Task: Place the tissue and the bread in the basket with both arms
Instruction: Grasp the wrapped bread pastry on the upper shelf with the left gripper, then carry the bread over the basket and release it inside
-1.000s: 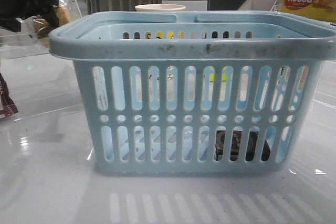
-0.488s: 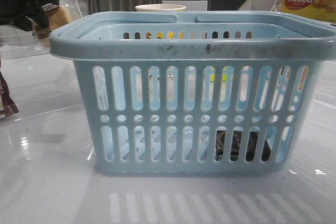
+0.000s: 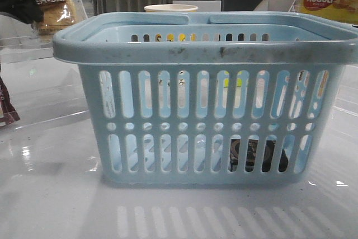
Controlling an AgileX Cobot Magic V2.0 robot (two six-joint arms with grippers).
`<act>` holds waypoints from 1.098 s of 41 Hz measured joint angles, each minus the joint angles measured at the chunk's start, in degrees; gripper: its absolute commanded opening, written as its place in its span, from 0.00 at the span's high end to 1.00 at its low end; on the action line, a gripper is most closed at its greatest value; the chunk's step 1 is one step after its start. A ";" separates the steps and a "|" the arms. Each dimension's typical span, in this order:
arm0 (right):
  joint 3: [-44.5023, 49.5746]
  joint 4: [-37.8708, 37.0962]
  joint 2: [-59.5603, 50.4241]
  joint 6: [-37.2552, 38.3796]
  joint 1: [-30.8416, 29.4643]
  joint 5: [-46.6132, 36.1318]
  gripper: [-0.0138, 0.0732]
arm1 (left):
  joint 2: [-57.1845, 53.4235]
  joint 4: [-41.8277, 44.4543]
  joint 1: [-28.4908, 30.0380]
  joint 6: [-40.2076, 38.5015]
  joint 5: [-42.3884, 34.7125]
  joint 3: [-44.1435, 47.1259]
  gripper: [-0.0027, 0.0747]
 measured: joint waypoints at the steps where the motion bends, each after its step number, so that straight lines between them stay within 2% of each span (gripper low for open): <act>1: 0.00 0.00 0.00 0.00 0.00 0.00 0.20 | -0.71 0.00 0.00 0.00 0.85 0.00 0.85; 14: 0.00 0.00 0.00 0.00 0.00 0.00 0.20 | -8.52 0.00 0.00 0.10 8.94 0.10 0.85; 21: 0.00 0.00 0.00 0.00 0.00 0.00 0.20 | -13.73 0.19 -1.64 4.12 13.18 0.10 0.85; 26: 0.00 0.00 0.00 0.00 0.00 0.00 0.20 | -17.71 0.34 -5.68 8.46 15.03 0.10 0.85; 33: 0.00 0.00 0.00 0.00 0.00 0.00 0.20 | -21.83 0.34 -14.46 12.67 17.51 0.10 0.85; 40: 0.00 0.00 0.00 0.00 0.00 0.00 0.20 | -21.73 0.22 -22.73 15.60 20.94 0.36 0.85; 45: 0.00 0.00 0.00 0.00 0.00 0.00 0.20 | -19.54 0.22 -26.27 16.22 21.51 1.13 0.85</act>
